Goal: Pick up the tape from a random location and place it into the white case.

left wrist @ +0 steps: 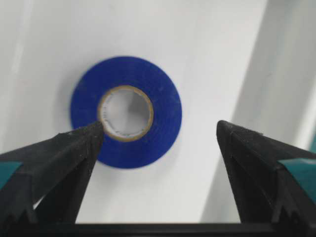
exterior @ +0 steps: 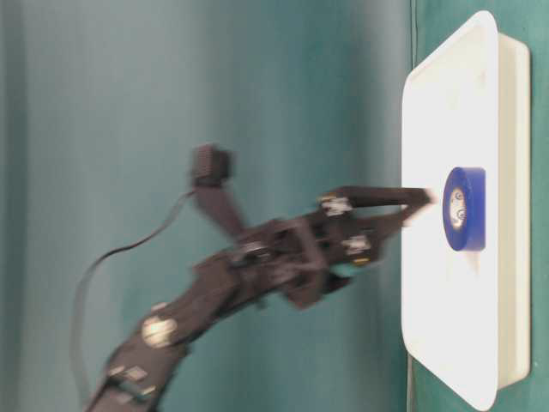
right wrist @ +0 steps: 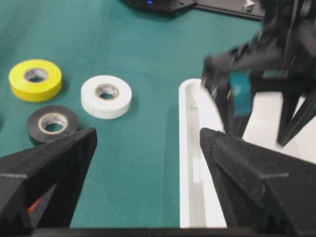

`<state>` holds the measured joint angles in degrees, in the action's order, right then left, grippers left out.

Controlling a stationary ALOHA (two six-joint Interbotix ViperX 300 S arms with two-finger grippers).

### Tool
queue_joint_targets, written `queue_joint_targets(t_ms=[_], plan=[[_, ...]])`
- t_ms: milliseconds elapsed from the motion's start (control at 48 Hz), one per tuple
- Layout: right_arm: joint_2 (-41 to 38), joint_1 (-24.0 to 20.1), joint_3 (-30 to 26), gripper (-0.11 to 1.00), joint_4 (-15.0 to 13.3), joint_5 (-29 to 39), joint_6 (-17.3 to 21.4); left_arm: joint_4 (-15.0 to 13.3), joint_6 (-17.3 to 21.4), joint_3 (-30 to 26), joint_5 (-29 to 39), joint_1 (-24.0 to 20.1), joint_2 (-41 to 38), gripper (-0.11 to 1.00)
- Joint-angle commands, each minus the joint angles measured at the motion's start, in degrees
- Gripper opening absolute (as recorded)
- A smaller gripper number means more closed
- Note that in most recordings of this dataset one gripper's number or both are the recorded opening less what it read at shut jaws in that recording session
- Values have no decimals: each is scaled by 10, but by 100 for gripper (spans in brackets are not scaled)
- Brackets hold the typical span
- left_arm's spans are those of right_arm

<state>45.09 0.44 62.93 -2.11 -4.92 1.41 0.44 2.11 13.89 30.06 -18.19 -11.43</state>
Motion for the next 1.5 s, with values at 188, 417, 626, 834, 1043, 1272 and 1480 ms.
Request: queue_joint_targets(t_ms=[188, 417, 626, 834, 1043, 1272, 1480], plan=[[1, 1, -18, 91, 0, -3, 0, 3, 1, -9, 16, -1, 79, 94], [1, 1, -18, 91, -1, -3, 0, 2, -1, 0, 17, 7, 83, 94], [0, 1, -19, 91, 1, -4, 1, 2, -3, 10, 20, 61, 95, 94], [1, 1, -20, 91, 3, -5, 4, 2, -4, 21, 18, 116, 114, 94], [1, 1, -20, 91, 7, -5, 6, 2, -4, 60, 12, 138, 169, 94], [6, 1, -33, 91, 9, 5, 7, 1, -5, 163, -70, 142, 293, 94], [25, 1, -43, 91, 8, 29, 7, 0, -4, 270, -143, 142, 420, 94]])
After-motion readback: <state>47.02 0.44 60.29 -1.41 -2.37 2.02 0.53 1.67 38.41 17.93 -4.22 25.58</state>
